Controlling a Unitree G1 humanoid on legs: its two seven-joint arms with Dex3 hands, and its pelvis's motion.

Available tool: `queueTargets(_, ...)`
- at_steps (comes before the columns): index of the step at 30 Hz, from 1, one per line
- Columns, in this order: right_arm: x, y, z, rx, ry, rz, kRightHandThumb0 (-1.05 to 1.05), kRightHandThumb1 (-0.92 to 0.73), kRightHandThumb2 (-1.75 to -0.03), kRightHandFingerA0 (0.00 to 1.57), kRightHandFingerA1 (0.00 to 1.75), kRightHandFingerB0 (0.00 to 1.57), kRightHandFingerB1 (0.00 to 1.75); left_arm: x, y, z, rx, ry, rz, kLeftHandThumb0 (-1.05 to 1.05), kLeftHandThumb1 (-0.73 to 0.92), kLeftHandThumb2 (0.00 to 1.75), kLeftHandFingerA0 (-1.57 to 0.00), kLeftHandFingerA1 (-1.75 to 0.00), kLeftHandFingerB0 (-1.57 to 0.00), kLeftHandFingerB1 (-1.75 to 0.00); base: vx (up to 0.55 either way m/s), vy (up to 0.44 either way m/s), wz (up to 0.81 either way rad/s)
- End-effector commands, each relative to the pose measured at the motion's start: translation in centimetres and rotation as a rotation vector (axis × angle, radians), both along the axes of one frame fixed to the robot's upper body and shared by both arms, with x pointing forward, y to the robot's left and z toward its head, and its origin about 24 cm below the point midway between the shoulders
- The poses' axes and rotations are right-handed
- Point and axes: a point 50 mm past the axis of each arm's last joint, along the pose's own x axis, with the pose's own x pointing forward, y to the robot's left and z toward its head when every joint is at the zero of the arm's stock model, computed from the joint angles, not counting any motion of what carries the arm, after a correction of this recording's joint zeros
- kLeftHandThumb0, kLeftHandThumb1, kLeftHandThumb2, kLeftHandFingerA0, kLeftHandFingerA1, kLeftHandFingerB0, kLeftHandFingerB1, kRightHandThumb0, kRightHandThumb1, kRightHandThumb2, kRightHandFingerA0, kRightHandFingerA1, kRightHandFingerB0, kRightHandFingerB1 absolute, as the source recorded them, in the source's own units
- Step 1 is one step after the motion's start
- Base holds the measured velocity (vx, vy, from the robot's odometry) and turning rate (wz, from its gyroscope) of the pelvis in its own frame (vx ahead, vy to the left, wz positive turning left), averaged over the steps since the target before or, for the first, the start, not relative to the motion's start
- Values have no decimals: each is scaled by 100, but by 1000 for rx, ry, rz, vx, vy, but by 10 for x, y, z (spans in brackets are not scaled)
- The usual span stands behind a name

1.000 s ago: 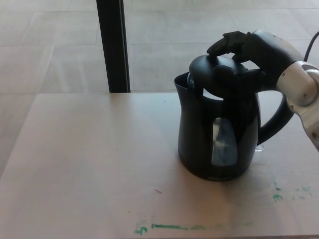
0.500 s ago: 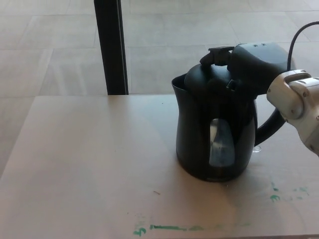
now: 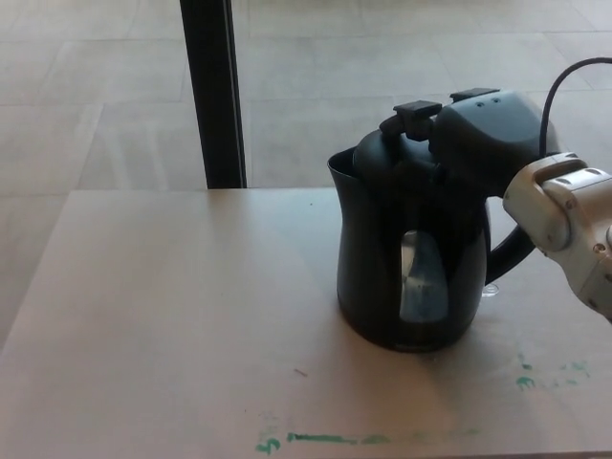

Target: The robot uses its right hand to push down on the lid of a kettle kept in the middle of the desk to close it

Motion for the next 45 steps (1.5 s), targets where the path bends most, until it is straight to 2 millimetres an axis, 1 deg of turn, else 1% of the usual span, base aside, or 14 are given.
queueTargets(1, -17, 8, -71, -72, 301, 79, -62, -83, -64, 51, 66, 47, 46, -7, 9, 6, 19, 29, -4, -85, 91, 69, -49, -44, -36, -38, 0, 0, 0)
queueTargets(10, 2, -5, -16, 158, 329, -27, -62, -81, -64, 50, 51, 45, 41, -9, 7, 4, 21, 22, 23, -84, 71, 109, -48, -59, -35, -52, 0, 0, 0)
queueTargets(14, 5, -12, -3, 249, 327, -40, -61, -79, -64, 52, 53, 48, 43, -9, 8, 5, 25, 29, 6, -85, 92, 68, -51, -44, -37, -38, 0, 0, 0)
queueTargets(16, 6, -19, 6, 330, 322, -41, -60, -79, -63, 55, 54, 48, 43, -8, 8, 6, 25, 23, 11, -85, 74, 110, -45, -57, -35, -52, 0, 0, 0)
queueTargets(17, 8, -22, 11, 347, 316, -49, -61, -78, -64, 57, 55, 47, 43, -8, 9, 6, 39, 29, 9, -87, 92, 68, -55, -45, -41, -40, 0, 0, 0)
queueTargets(18, 9, -32, 19, 392, 302, -63, -62, -79, -63, 58, 54, 46, 44, -8, 9, 6, 36, 28, 6, -84, 73, 111, -43, -57, -32, -51, 0, 0, 0)
queueTargets(19, 9, -37, 23, 396, 285, -77, -63, -79, -63, 57, 52, 47, 42, -8, 9, 6, 31, 23, 17, -87, 92, 68, -52, -46, -41, -40, 0, 0, 0)
queueTargets(25, -4, -76, 36, 380, 220, -104, -60, -79, -64, 56, 49, 44, 42, -10, 11, 8, 23, 16, 33, -81, 71, 109, -47, -59, -34, -52, 0, 0, 0)
queueTargets(28, -10, -89, 39, 389, 220, -131, -61, -63, -98, 49, 60, 38, 53, -11, 11, 8, 17, 14, 28, -84, 92, 68, -49, -47, -38, -40, -14, -3, 5)
queueTargets(35, -54, -169, 53, 565, 158, -283, -55, -80, -64, 51, 52, 46, 40, -13, 11, 7, 33, 23, 19, -88, 92, 65, -51, -45, -39, -38, 0, 0, 0)
queueTargets(36, -64, -185, 54, 611, 149, -326, -54, -80, -64, 51, 46, 46, 39, -13, 11, 7, 40, 32, 17, -84, 72, 110, -44, -56, -35, -51, 0, 0, 0)
queueTargets(37, -73, -198, 54, 661, 152, -354, -54, -81, -64, 50, 43, 45, 38, -14, 12, 8, 39, 31, 21, -86, 92, 68, -50, -46, -41, -40, 0, 0, 0)
queueTargets(42, -102, -251, 45, 748, 59, -499, -49, -79, -64, 52, 44, 40, 38, -20, 12, 7, 36, 50, 29, -84, 72, 108, -45, -56, -37, -51, 0, 0, 0)
queueTargets(45, -130, -292, 35, 902, -16, -603, -57, -79, -63, 57, 56, 51, 43, -22, 10, 6, 26, 39, 47, -85, 91, 68, -49, -46, -39, -39, 0, 0, 0)
